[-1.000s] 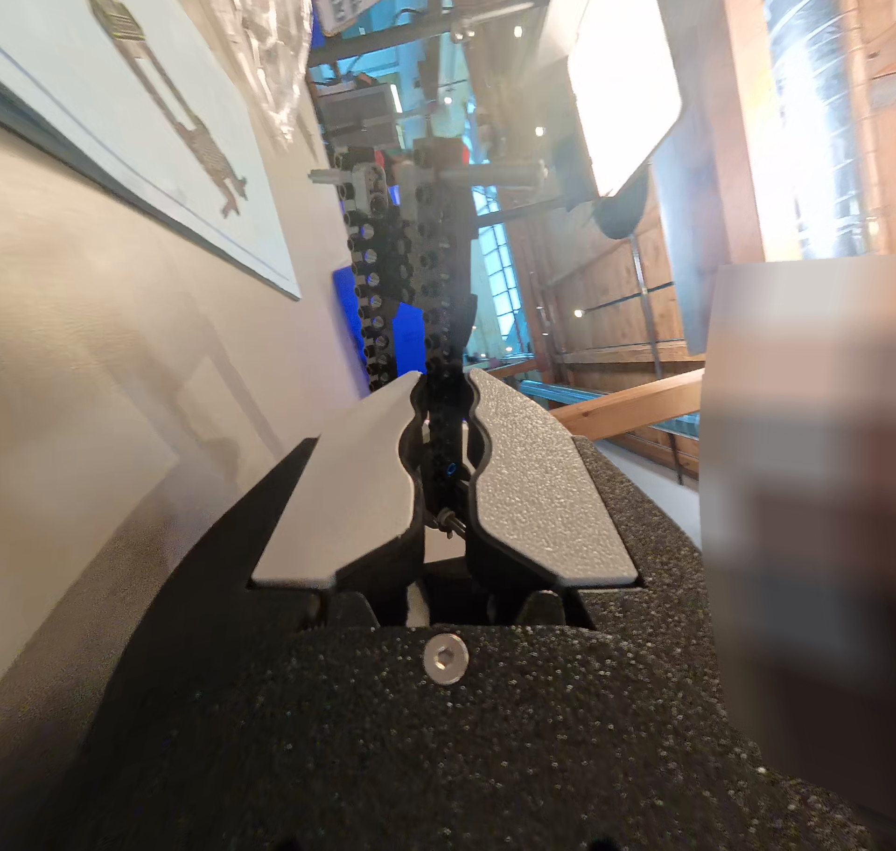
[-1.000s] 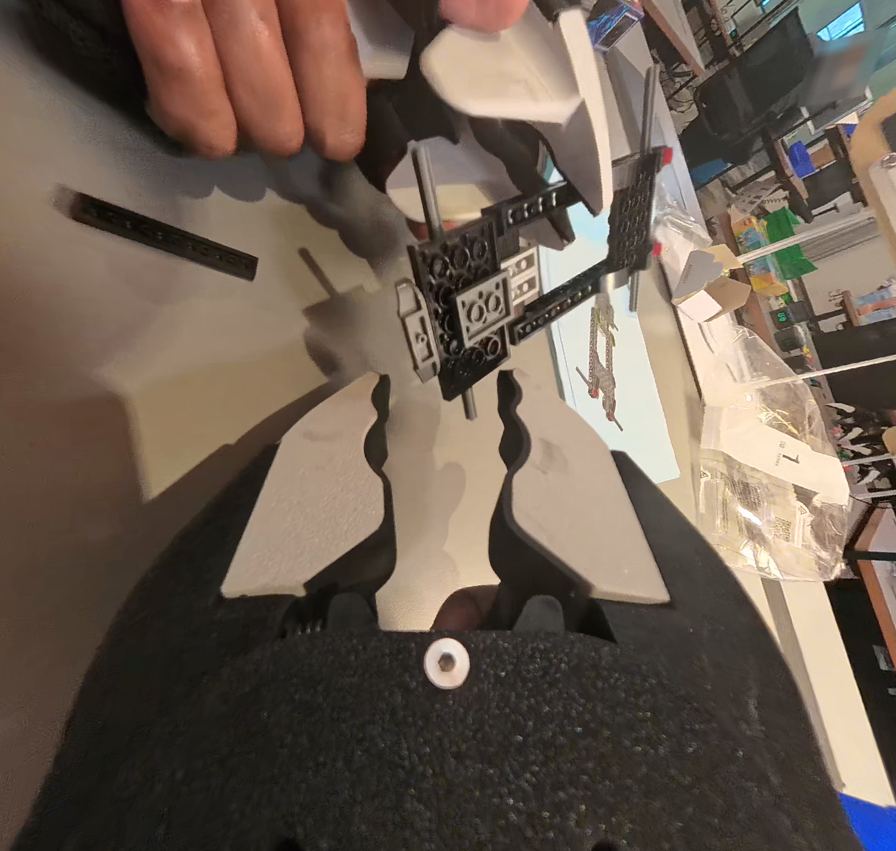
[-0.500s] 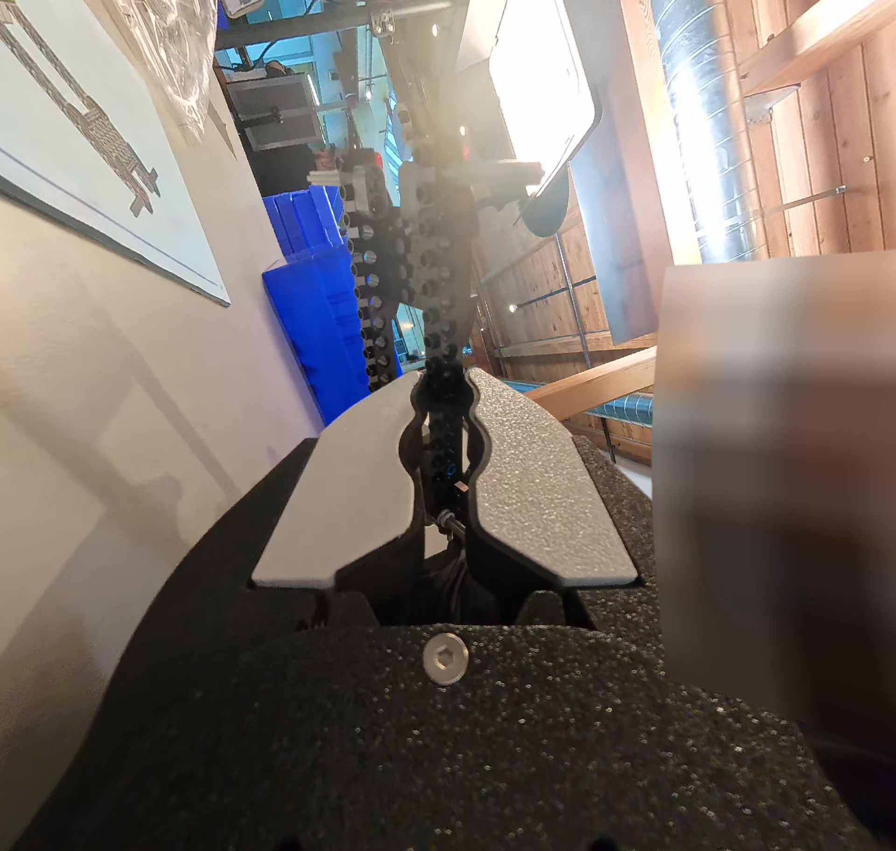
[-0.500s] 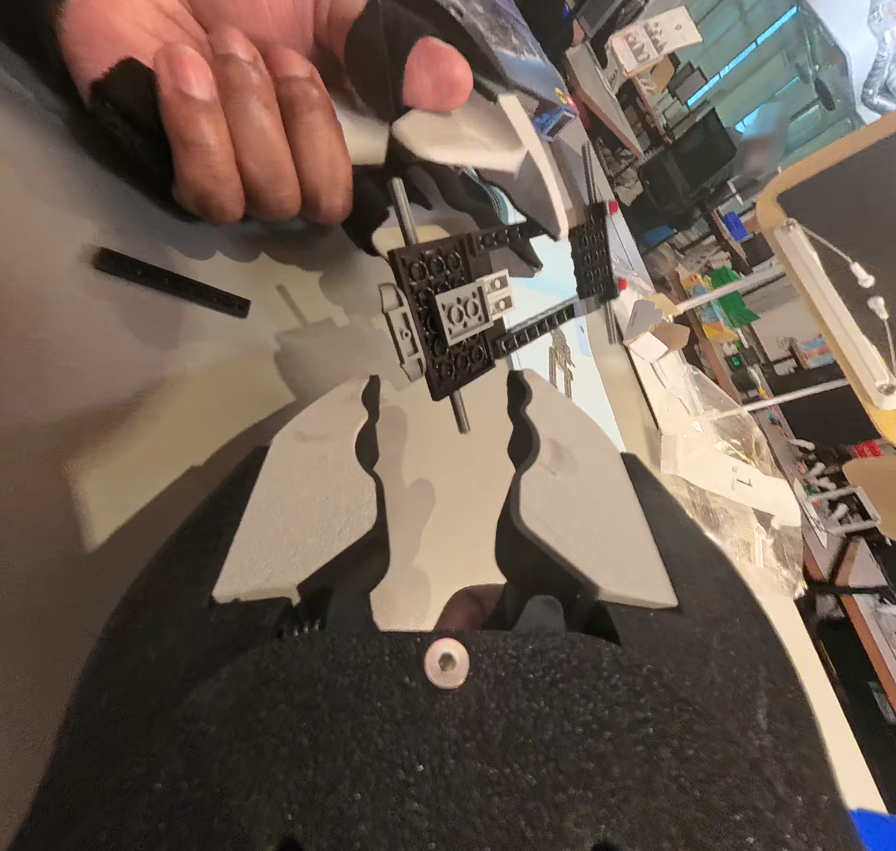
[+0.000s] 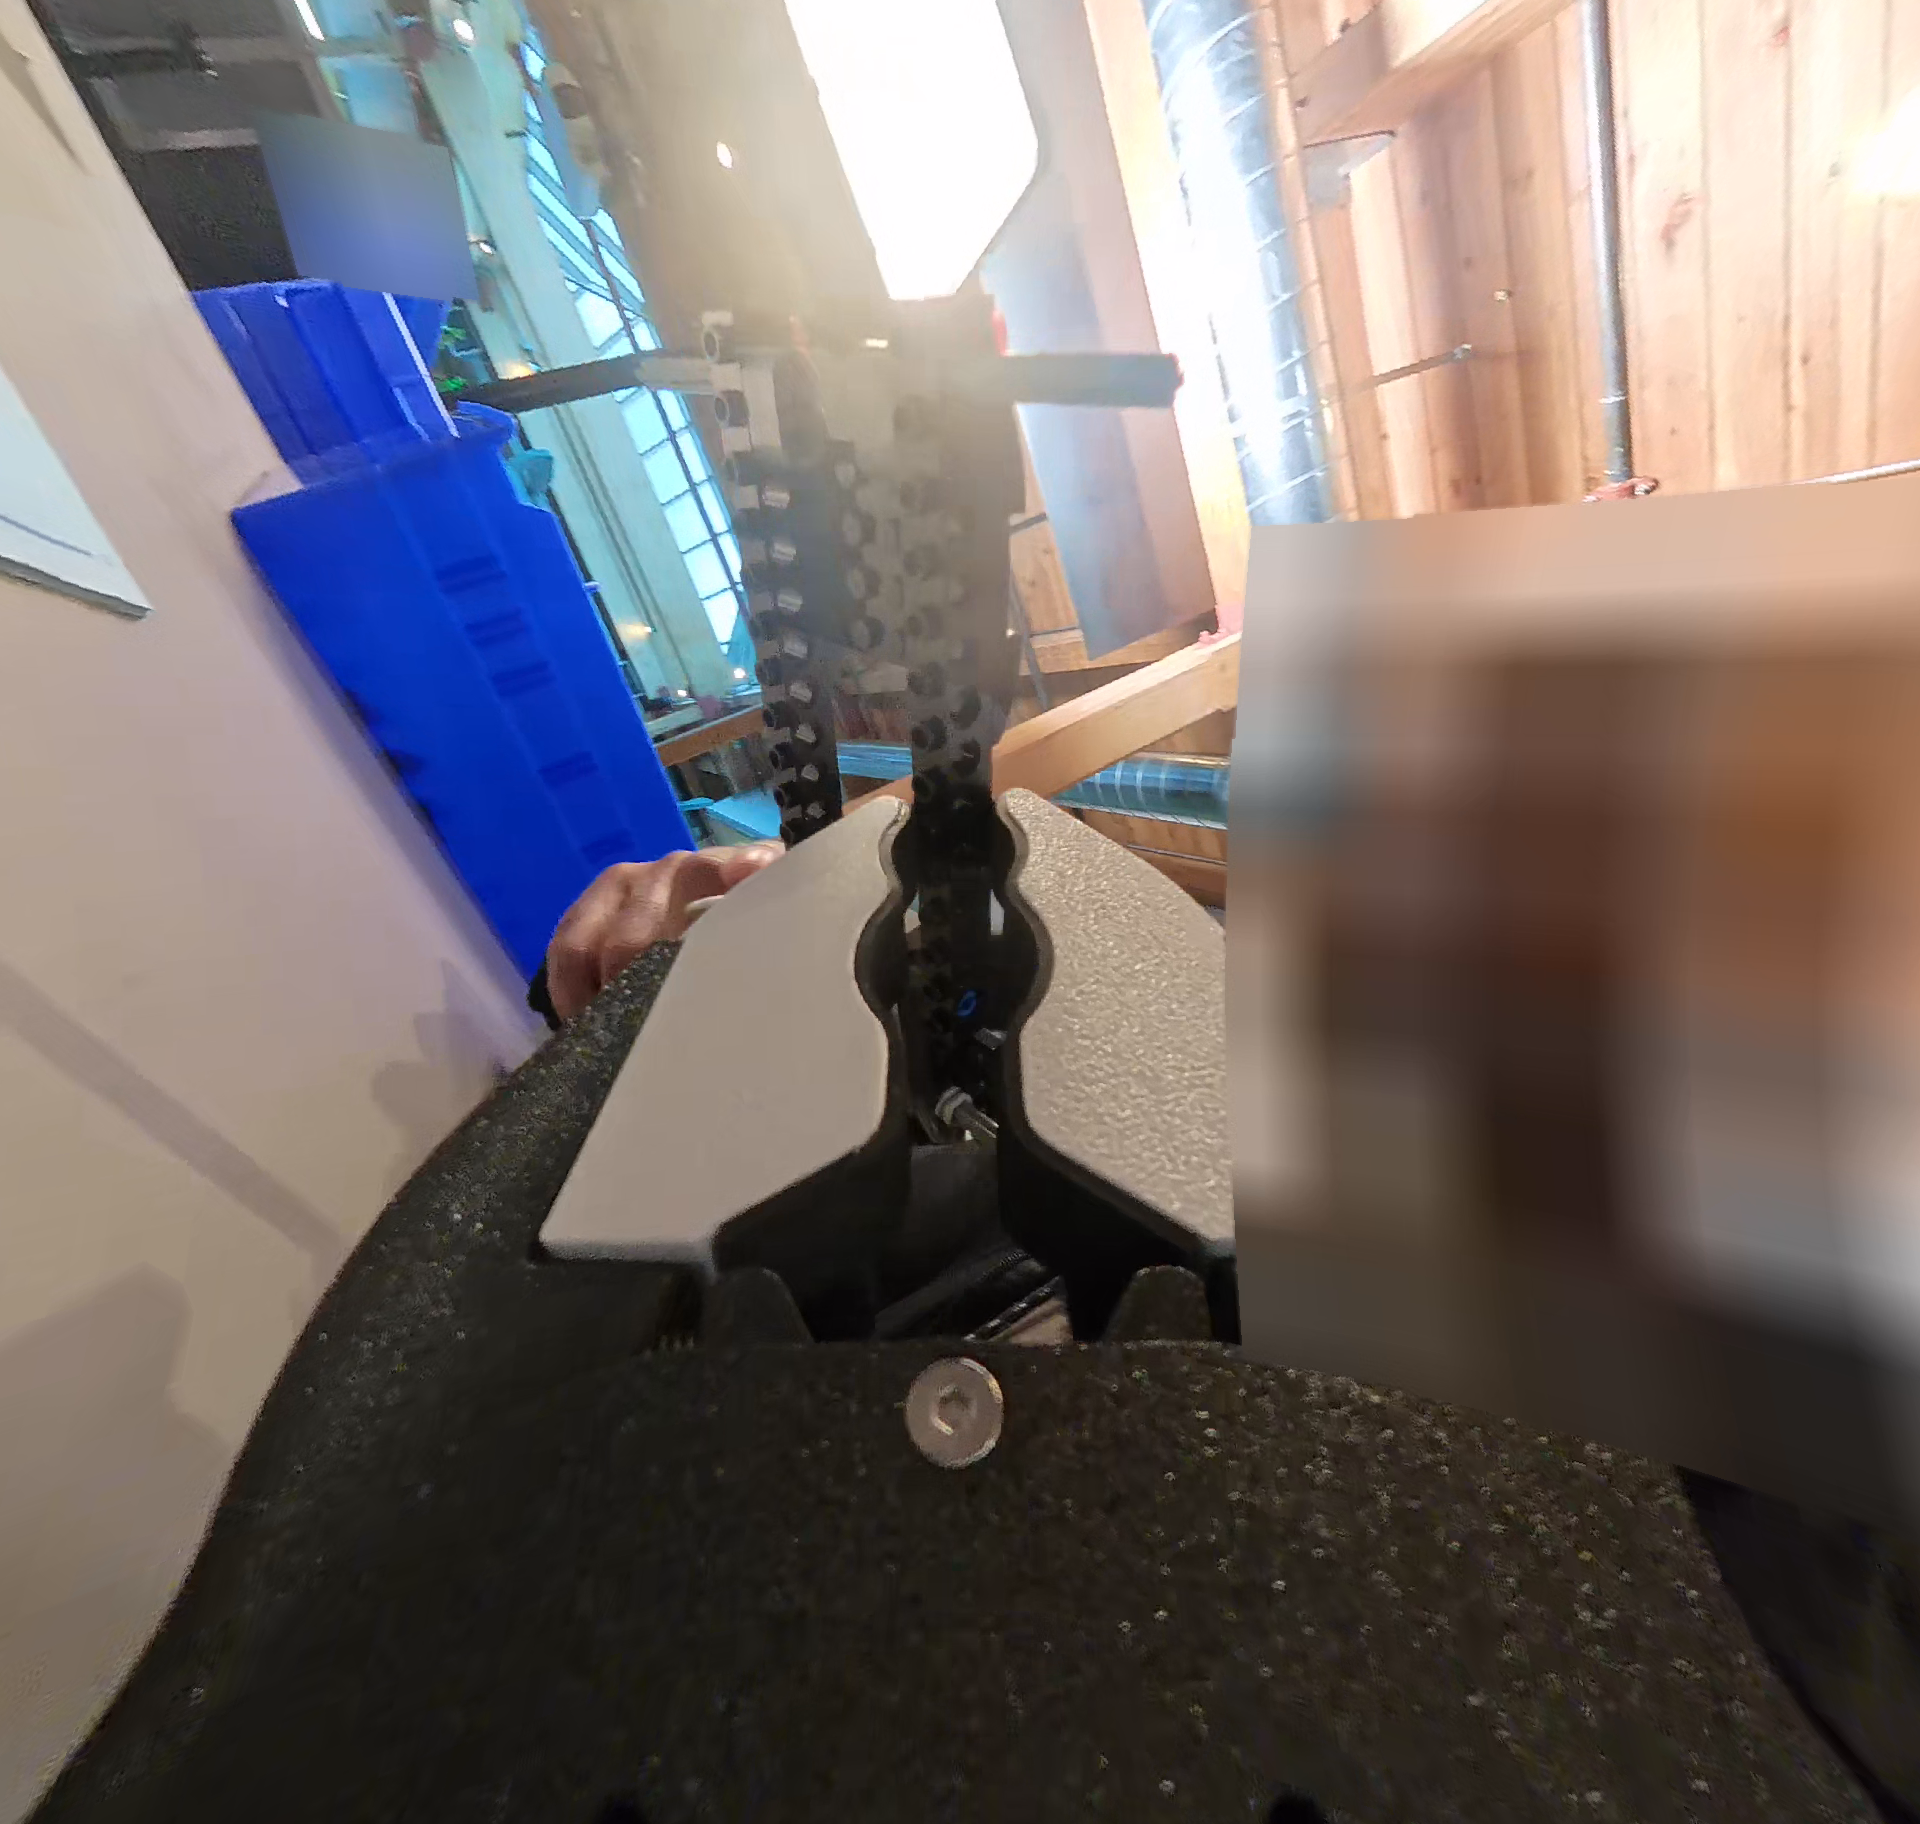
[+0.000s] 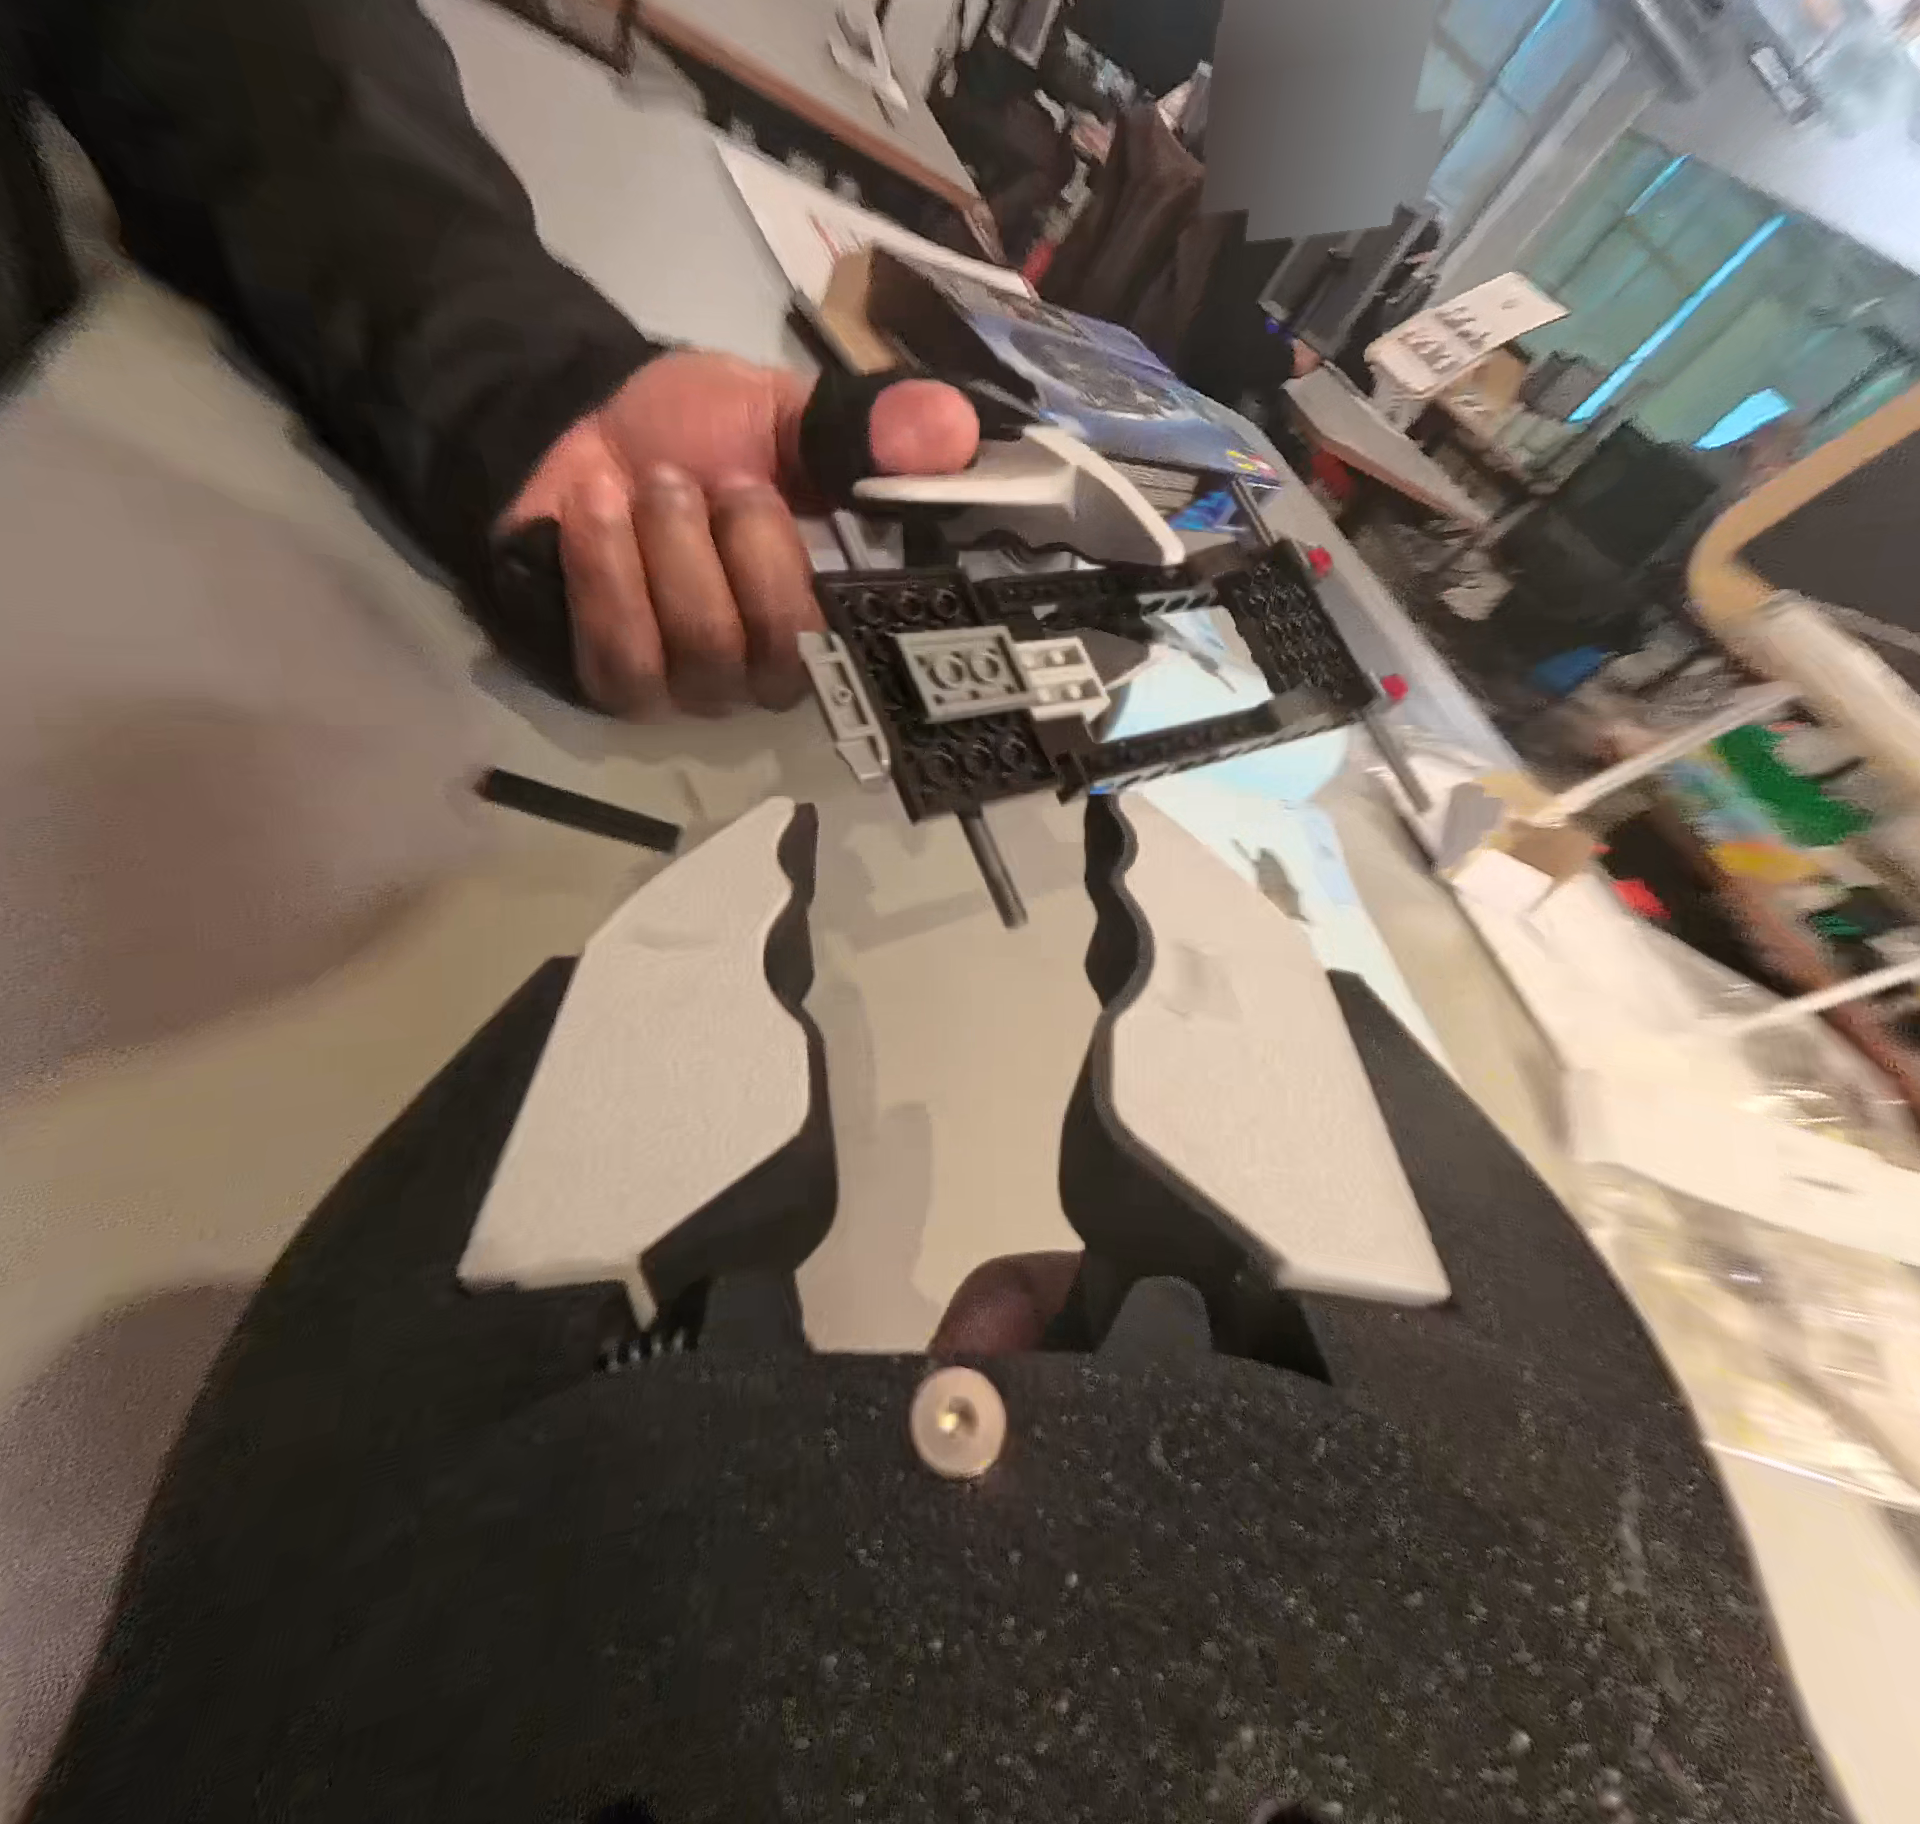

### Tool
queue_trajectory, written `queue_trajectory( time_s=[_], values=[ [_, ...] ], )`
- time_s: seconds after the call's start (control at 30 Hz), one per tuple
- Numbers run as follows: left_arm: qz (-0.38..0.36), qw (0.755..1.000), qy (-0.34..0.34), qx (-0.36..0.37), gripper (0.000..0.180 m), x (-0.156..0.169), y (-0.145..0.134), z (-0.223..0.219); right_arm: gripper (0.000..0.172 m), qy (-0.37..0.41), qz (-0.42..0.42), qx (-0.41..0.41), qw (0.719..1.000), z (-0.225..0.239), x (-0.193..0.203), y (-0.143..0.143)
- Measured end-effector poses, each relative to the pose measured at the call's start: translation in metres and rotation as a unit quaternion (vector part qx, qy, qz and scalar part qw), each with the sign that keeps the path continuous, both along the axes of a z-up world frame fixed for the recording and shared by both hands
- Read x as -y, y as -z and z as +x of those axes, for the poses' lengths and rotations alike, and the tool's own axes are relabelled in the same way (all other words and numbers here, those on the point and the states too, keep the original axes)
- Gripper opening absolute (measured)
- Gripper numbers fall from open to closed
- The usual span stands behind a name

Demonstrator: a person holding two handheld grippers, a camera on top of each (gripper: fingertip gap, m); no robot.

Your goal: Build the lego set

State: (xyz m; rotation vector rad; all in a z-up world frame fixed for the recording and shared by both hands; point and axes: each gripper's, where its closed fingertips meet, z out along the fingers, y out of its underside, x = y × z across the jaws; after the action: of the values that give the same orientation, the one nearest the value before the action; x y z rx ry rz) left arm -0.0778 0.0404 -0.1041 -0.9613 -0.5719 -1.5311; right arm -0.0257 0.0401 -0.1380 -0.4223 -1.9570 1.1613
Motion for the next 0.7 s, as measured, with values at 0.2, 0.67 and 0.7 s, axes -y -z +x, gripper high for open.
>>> queue_trajectory(
  time_s=[0.2, 0.67, 0.7],
  values=[
    [0.020, 1.000, 0.018, 0.000, 0.013, 0.001, -0.007, 0.002, 0.044, -0.041, -0.171, 0.042, 0.983, 0.003, -0.026, -0.029],
    [0.035, 0.995, 0.072, 0.054, 0.013, 0.004, -0.012, 0.022, 0.036, 0.120, 0.167, -0.312, 0.927, -0.032, -0.033, -0.029],
    [0.038, 0.995, 0.076, 0.056, 0.013, 0.005, -0.013, 0.022, 0.035, 0.122, 0.172, -0.327, 0.921, -0.033, -0.031, -0.031]
  ],
)
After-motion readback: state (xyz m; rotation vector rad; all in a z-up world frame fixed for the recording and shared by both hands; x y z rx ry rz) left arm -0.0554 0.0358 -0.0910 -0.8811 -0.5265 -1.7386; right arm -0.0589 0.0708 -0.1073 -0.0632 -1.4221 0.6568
